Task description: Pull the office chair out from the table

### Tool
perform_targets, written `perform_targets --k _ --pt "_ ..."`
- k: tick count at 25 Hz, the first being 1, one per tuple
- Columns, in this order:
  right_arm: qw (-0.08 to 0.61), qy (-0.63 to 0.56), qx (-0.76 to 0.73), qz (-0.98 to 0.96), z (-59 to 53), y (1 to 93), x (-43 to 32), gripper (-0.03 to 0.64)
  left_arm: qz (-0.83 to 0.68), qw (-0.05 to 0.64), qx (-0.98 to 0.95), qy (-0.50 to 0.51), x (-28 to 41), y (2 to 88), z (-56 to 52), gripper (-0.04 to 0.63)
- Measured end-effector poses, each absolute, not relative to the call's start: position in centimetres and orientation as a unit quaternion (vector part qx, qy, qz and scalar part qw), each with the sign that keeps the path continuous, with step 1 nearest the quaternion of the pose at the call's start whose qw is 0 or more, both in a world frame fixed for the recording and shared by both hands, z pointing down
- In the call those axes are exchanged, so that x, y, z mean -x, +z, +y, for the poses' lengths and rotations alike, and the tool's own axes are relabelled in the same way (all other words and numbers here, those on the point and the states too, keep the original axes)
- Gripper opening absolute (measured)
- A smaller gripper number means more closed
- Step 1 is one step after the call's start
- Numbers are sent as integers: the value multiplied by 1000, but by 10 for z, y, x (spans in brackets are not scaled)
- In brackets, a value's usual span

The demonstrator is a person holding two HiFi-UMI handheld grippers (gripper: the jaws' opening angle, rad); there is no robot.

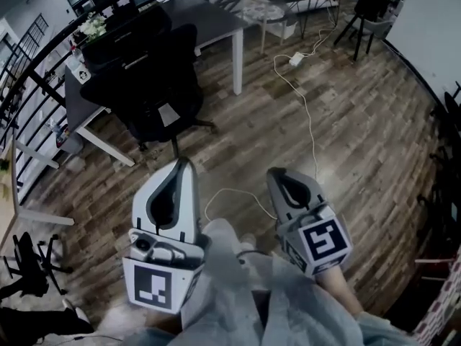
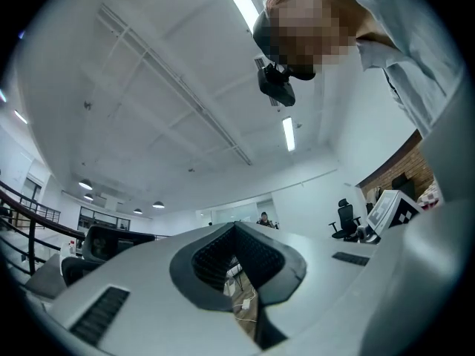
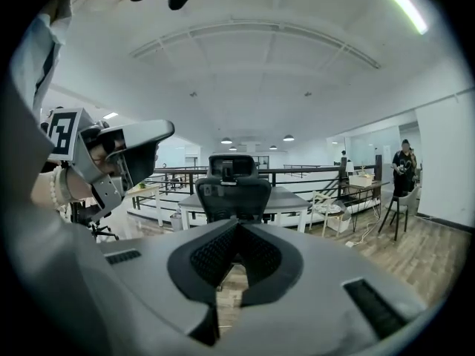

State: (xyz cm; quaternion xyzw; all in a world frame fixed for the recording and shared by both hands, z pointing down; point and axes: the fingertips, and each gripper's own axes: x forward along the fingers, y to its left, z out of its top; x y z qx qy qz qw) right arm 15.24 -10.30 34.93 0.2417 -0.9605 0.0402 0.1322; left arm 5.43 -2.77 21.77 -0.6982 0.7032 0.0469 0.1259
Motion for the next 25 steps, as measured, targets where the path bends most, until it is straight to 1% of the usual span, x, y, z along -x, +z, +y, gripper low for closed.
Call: perform_targets --k 5,10,13,17,21,25 --pt "133 46 -216 -966 -107 354 -143 3 727 123 674 39 -43 220 -26 -8" --pt "132 46 -192 -971 -108 357 -129 3 744 144 652 32 -29 217 -26 -8" --pt "139 43 -183 -972 -117 358 -120 3 751 145 644 33 -22 217 -32 -8" --pt "144 37 -168 -975 -127 360 -100 3 762 130 633 33 -6 225 -38 -8" --pt "132 30 -156 -979 -144 357 -76 3 770 134 623 33 12 228 -51 -8" --pt "136 18 -144 -980 -164 355 -51 3 776 137 614 34 37 227 -70 -8"
